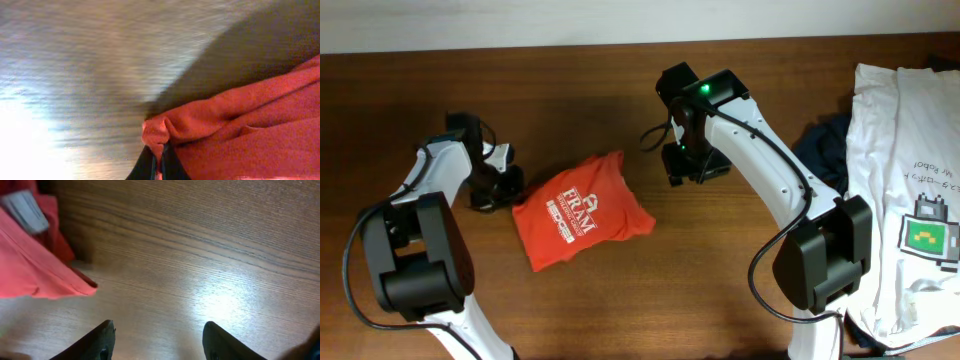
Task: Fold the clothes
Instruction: 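Grasp the folded bundle with the left gripper and move it to the left edge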
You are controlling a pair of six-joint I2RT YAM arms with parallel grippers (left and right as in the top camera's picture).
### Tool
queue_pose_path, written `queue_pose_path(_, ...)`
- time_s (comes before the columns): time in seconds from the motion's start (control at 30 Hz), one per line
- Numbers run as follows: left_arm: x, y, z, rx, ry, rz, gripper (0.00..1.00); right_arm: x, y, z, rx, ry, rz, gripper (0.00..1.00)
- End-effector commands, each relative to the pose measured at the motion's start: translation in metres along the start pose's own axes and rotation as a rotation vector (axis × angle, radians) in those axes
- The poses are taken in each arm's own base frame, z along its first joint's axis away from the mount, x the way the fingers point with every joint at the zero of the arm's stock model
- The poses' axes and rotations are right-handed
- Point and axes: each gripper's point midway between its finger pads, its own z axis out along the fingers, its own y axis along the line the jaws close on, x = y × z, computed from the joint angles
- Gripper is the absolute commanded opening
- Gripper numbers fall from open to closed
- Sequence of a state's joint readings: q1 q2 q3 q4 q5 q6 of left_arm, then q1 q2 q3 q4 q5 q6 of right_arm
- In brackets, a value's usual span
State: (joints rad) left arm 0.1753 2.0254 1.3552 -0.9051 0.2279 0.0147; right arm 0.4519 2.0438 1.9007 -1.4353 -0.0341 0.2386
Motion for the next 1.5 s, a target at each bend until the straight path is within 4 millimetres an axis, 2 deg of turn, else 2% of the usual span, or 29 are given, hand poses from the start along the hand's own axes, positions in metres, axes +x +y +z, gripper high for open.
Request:
queue_pose_path(0.0,0.05,0.063,-0.012,-0.213,0.152,-0.458,0.02,-0.001,-0.02,-0.005,0.052,-0.013,0.028,0.6)
queue_pose_path(0.03,0.061,0.062,-0.014,-0.149,0.197,-0.533,0.15,-0.002,-0.029,-0.006,0.053,-0.01,0.052,0.6)
queue_pose_path(0.07,0.066,0.059,-0.016,-0.077,0.22,-0.572,0.5,-0.001,-0.042,-0.006,0.063,-0.001,0.081,0.6)
queue_pose_path(0.13,0.061,0.058,-0.028,-0.017,0.186,-0.598,0.55,0.003,-0.07,-0.008,0.096,0.022,0.136,0.61)
queue_pose_path(0.17,0.051,0.059,-0.04,-0.014,0.124,-0.557,0.57,0.003,-0.083,-0.008,0.095,0.03,0.152,0.61)
queue_pose_path(0.2,0.024,0.05,-0.064,0.032,-0.01,-0.436,0.6,0.005,-0.097,-0.009,0.094,0.039,0.19,0.61)
queue_pose_path(0.23,0.004,0.03,-0.077,0.125,-0.1,-0.274,0.64,0.006,-0.103,-0.009,0.094,0.042,0.205,0.61)
queue_pose_path(0.3,-0.024,-0.032,-0.099,0.383,-0.281,0.184,0.93,0.008,-0.109,-0.009,0.094,0.051,0.222,0.61)
queue_pose_path(0.33,-0.026,-0.058,-0.102,0.501,-0.329,0.353,0.99,0.01,-0.109,-0.009,0.095,0.059,0.221,0.61)
queue_pose_path(0.43,-0.027,-0.072,-0.059,0.579,-0.253,0.377,0.99,0.011,-0.108,-0.009,0.092,0.062,0.221,0.61)
queue_pose_path(0.47,-0.027,-0.072,-0.043,0.586,-0.222,0.373,0.99,0.011,-0.108,-0.009,0.092,0.063,0.221,0.61)
queue_pose_path(0.57,-0.026,-0.063,-0.014,0.563,-0.17,0.351,0.99,0.012,-0.108,-0.008,0.093,0.068,0.221,0.61)
queue_pose_path(0.6,-0.022,-0.062,-0.004,0.572,-0.136,0.336,0.98,0.012,-0.108,-0.008,0.093,0.068,0.221,0.61)
queue_pose_path(0.67,-0.004,-0.067,0.01,0.596,-0.039,0.297,0.57,0.012,-0.108,-0.008,0.093,0.068,0.221,0.61)
queue_pose_path(0.73,0.008,-0.069,0.012,0.591,0.02,0.28,0.3,0.012,-0.108,-0.008,0.093,0.068,0.221,0.61)
queue_pose_path(0.8,0.009,-0.069,0.013,0.585,0.026,0.28,0.15,0.012,-0.108,-0.008,0.093,0.068,0.221,0.61)
queue_pose_path(0.83,0.008,-0.069,0.013,0.585,0.023,0.283,0.0,0.012,-0.108,-0.008,0.093,0.068,0.221,0.61)
queue_pose_path(0.87,0.006,-0.066,0.013,0.575,0.013,0.287,0.01,0.012,-0.109,-0.009,0.095,0.068,0.22,0.61)
queue_pose_path(0.93,-0.026,-0.025,0.0,0.401,-0.039,0.218,0.0,0.012,-0.109,-0.009,0.097,0.067,0.218,0.61)
queue_pose_path(0.97,-0.05,0.003,-0.018,0.323,-0.098,0.135,0.0,0.012,-0.11,-0.009,0.097,0.067,0.219,0.61)
queue_pose_path(1.03,-0.102,0.069,-0.079,0.226,-0.306,0.02,0.0,0.012,-0.109,-0.009,0.097,0.067,0.219,0.61)
queue_pose_path(1.1,-0.122,0.139,-0.114,0.053,-0.437,-0.043,0.0,0.012,-0.109,-0.009,0.096,0.067,0.219,0.61)
queue_pose_path(1.13,-0.123,0.179,-0.124,-0.046,-0.484,-0.089,0.01,0.012,-0.109,-0.009,0.096,0.068,0.219,0.61)
queue_pose_path(1.2,-0.128,0.216,-0.13,-0.109,-0.547,-0.126,0.0,0.012,-0.109,-0.009,0.096,0.068,0.222,0.61)
queue_pose_path(1.27,-0.126,0.237,-0.13,-0.216,-0.535,-0.154,0.01,0.013,-0.109,-0.009,0.096,0.07,0.222,0.61)
queue_pose_path(1.33,-0.128,0.24,-0.132,-0.232,-0.544,-0.155,0.02,0.013,-0.109,-0.009,0.096,0.071,0.222,0.61)
queue_pose_path(1.37,-0.128,0.24,-0.132,-0.231,-0.542,-0.155,0.38,0.013,-0.109,-0.009,0.096,0.071,0.222,0.61)
queue_pose_path(1.43,-0.127,0.242,-0.132,-0.237,-0.54,-0.159,0.99,0.013,-0.109,-0.009,0.096,0.071,0.222,0.61)
queue_pose_path(1.47,-0.122,0.253,-0.136,-0.296,-0.529,-0.227,0.99,0.013,-0.109,-0.009,0.097,0.071,0.222,0.61)
